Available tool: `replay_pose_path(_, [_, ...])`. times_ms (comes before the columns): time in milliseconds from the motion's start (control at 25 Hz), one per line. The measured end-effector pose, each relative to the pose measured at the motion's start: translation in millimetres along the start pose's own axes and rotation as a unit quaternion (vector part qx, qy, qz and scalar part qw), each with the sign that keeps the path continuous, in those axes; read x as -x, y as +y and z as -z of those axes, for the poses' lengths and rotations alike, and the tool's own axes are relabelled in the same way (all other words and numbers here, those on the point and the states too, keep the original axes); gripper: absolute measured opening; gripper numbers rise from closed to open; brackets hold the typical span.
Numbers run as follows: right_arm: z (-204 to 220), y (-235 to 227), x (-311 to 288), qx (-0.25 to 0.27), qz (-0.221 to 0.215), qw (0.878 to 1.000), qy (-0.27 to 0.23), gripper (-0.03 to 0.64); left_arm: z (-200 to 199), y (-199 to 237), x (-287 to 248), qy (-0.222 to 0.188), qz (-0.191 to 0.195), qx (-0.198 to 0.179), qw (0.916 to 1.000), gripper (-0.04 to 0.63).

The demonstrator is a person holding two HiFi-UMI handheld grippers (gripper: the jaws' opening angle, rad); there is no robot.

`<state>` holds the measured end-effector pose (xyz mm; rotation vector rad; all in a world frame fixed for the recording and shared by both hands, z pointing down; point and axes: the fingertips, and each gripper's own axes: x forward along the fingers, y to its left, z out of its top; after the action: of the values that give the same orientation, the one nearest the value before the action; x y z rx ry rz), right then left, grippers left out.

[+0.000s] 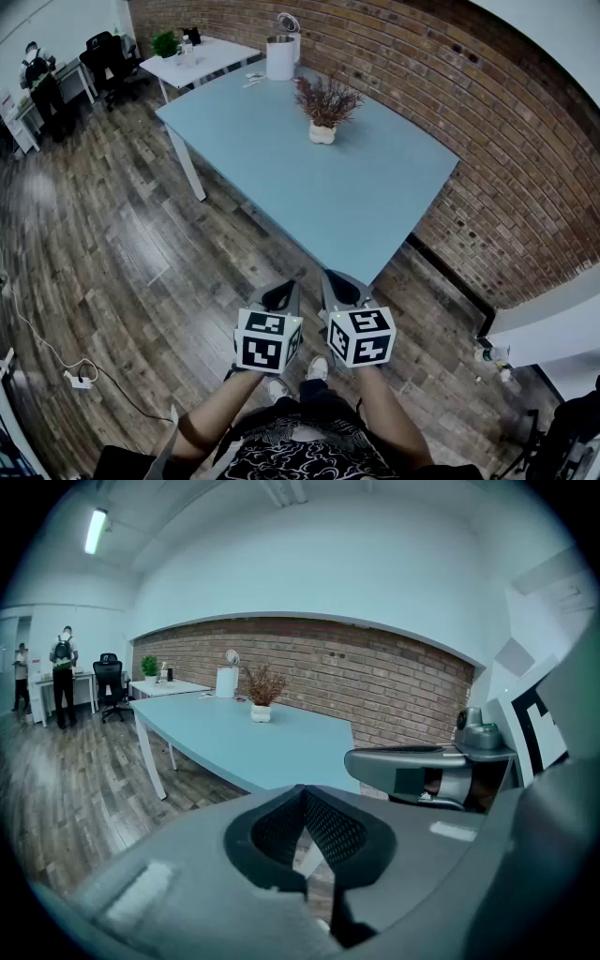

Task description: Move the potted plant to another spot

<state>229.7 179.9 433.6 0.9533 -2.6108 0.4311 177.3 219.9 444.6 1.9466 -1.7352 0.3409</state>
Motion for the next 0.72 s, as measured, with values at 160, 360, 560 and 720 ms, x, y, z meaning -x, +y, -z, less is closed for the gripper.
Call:
replay_pose_path(160, [1,11,4,0.003,0.006,1.0,-0.001,0.006,0,3,10,-0.001,0.006,-0.007,1.0,0.0])
replay_pose_path(360, [-3,13,5,0.004,0.015,1.0,-0.011,0.006,-5,5,14,-0.009,0.008,-0.016,0.9998,0.0])
replay_pose_path(560, [-2,14,3,0.0,0.02,1.0,-0.015,0.006,-10,10,14,-0.014,0.01,-0.018,0.9997,0.0])
replay_pose_path(720, [0,14,-2,-0.003,0.021,1.0,-0.014,0.006,-10,17,10,-0.013,0.011,-0.018,0.9997,0.0])
